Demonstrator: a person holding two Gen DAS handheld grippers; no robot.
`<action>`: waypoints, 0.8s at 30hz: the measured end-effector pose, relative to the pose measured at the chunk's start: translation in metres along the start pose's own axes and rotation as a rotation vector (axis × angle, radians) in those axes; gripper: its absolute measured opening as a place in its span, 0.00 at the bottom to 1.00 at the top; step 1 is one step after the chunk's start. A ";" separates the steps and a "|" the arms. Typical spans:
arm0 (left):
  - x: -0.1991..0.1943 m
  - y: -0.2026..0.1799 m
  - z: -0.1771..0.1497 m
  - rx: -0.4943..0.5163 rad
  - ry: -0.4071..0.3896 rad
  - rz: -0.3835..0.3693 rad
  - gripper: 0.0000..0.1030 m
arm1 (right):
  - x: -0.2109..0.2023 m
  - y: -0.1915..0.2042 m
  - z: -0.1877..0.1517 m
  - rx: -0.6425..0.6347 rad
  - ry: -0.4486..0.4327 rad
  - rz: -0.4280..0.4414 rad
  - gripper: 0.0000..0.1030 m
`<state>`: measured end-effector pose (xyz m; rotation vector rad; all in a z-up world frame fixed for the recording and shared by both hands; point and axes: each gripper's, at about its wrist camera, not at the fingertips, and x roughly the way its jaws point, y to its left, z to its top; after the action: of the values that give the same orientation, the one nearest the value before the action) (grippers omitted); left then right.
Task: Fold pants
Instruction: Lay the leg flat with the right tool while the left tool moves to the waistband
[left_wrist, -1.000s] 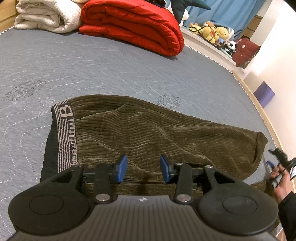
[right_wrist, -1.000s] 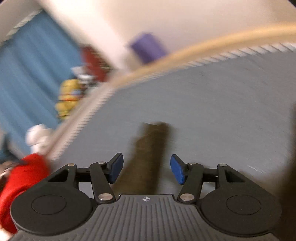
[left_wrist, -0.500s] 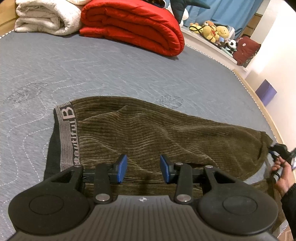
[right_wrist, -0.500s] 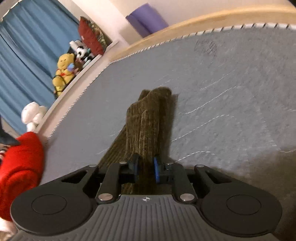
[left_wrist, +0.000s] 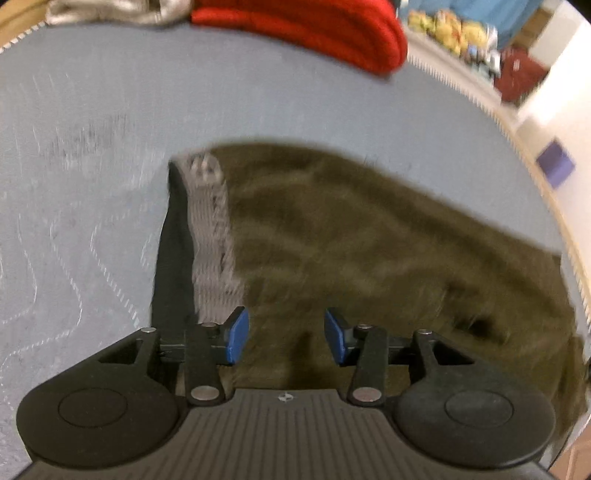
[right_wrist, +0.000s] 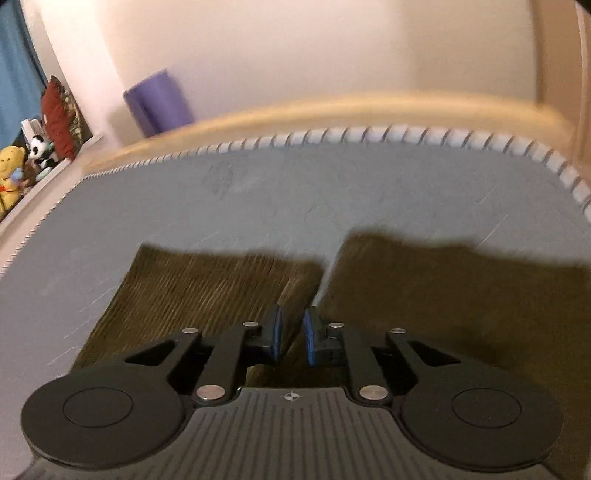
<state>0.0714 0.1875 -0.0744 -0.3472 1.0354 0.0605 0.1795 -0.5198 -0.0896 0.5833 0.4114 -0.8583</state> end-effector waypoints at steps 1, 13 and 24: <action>0.008 0.006 -0.005 0.024 0.046 0.017 0.47 | -0.014 0.001 0.002 -0.032 -0.035 0.034 0.20; -0.037 0.041 -0.023 0.031 -0.029 0.051 0.71 | -0.202 0.035 -0.031 -0.321 0.053 0.634 0.63; -0.008 0.053 -0.049 0.122 0.068 0.101 0.82 | -0.289 0.079 -0.180 -1.050 0.173 1.052 0.64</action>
<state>0.0151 0.2236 -0.1036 -0.1875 1.1178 0.0762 0.0524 -0.1974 -0.0425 -0.1568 0.5558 0.4540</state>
